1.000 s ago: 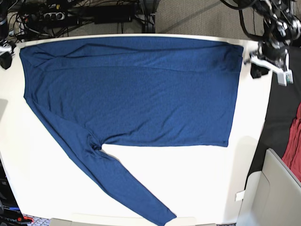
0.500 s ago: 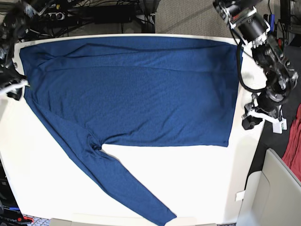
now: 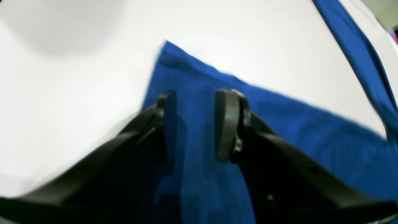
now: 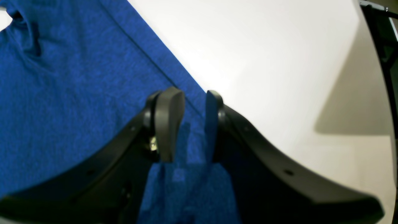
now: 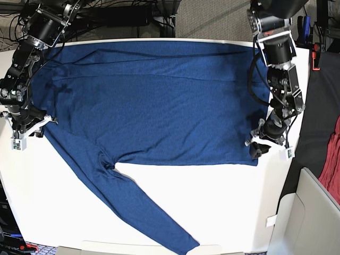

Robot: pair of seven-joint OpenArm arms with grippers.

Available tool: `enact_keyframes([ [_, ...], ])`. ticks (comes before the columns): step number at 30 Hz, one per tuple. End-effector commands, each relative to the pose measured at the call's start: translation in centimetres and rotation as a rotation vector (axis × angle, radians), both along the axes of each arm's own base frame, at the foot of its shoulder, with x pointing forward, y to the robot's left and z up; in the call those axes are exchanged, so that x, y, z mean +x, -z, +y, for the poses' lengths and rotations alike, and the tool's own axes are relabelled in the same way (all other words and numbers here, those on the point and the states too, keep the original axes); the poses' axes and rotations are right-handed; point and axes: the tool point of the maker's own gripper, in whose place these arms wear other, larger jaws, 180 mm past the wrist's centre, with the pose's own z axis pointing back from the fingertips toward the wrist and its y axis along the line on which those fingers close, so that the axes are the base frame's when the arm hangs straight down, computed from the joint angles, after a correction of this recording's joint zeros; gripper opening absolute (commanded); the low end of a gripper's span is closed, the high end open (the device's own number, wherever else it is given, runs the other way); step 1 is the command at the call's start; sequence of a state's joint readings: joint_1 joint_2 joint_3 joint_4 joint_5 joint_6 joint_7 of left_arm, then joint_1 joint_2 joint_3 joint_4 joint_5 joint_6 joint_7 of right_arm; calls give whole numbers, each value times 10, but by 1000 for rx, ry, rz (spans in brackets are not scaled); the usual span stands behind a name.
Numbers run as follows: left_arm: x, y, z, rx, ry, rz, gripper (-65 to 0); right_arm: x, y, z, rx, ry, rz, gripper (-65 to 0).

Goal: Fold the T-shirt properly
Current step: 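Move both grippers down along the shirt sides to the hem corners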

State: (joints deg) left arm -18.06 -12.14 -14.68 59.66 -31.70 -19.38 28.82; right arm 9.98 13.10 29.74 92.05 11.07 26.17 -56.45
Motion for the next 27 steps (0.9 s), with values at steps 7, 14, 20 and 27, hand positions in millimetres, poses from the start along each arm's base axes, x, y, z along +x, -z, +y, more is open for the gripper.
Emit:
enact_keyframes([
  [7,33,-15,13,-41,-65,-81,-449,9,-20,-6,-24,-3,-60,-479],
  [14,41,-8,16,-73,-114,-94,-449,9,-21,-6,-26,-2,-64,-480],
  [20,41,-6,22,-66,-147,-102,-449,8,-21,-6,-24,-3,-65,-480],
  [27,39,-4,26,-37,-162,-105,-448,9,-21,-5,-22,-4,-65,-480],
])
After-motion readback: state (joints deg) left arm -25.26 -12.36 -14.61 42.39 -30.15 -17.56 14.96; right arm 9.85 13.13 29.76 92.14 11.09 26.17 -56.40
